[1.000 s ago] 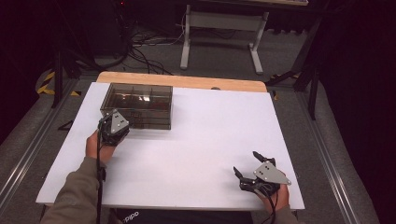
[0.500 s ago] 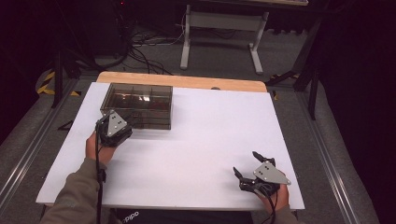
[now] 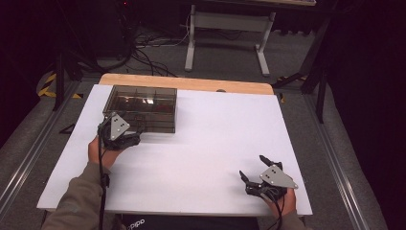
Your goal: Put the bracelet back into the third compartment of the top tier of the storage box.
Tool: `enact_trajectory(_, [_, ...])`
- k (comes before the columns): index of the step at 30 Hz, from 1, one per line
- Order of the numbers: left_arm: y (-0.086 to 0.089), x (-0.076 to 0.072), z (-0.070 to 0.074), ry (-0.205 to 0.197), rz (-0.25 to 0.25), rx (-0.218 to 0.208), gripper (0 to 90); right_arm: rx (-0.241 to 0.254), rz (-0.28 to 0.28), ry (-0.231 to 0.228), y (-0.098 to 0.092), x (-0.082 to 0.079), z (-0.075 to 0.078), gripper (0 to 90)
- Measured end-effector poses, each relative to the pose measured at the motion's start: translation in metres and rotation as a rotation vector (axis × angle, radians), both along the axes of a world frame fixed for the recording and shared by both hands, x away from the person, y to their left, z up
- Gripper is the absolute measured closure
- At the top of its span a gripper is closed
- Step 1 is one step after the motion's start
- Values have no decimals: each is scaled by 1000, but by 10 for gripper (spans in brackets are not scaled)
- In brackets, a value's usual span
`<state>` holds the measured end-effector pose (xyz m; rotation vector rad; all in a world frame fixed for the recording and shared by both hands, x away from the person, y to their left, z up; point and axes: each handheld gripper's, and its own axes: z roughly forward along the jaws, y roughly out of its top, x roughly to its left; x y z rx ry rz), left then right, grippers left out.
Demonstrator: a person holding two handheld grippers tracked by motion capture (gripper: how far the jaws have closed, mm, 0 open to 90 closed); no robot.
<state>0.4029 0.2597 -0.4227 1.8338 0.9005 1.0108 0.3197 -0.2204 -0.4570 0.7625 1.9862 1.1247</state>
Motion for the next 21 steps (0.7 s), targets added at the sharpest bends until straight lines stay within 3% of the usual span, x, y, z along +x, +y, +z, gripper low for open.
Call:
enact_trajectory(8, [1,-2,0,0,-30,-8,79,1,5,4,1,3,0,152])
enact_trajectory(21, [-4,-4,0,0,-59,-7,103,3,1,1,0,3,0,152])
